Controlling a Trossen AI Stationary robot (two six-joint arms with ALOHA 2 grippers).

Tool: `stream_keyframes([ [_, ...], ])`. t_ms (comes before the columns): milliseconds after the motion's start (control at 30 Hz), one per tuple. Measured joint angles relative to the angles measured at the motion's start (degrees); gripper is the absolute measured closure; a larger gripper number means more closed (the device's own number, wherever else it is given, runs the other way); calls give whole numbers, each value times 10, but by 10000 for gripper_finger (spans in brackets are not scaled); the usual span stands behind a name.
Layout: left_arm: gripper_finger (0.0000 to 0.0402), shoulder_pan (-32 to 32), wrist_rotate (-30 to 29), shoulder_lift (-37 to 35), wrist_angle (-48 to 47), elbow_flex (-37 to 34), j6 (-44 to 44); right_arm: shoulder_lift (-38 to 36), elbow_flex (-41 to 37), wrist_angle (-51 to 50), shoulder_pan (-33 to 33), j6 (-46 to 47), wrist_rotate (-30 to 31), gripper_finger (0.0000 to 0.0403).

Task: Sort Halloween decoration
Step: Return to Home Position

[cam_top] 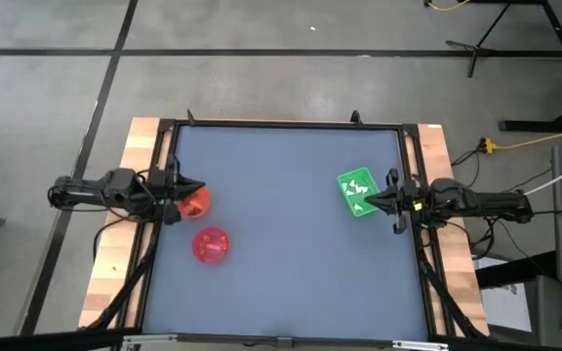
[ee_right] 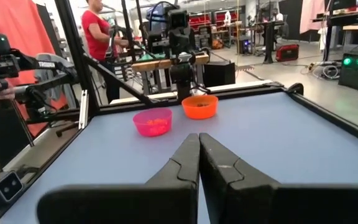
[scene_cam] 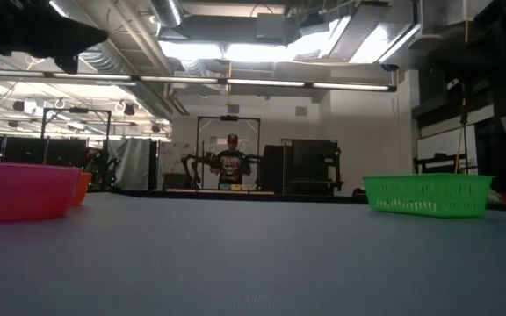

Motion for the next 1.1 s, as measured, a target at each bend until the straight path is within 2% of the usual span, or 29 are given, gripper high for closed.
stream_keyframes([
  [300,402,1,5,0,120,-78,2,0,-77,99,0,1,-2,393],
  [500,401,9,5,0,196,-124,15,1,-80,107,0,-3,-3,393],
  [733,401,50,35,0,191,-124,19,1,-80,120,0,-16,-5,393],
  [967,401,94,52,0,121,-124,12,1,-80,74,0,-16,-5,393],
  [1100,401,110,69,1,119,-124,8,2,-79,72,0,-30,-6,393],
])
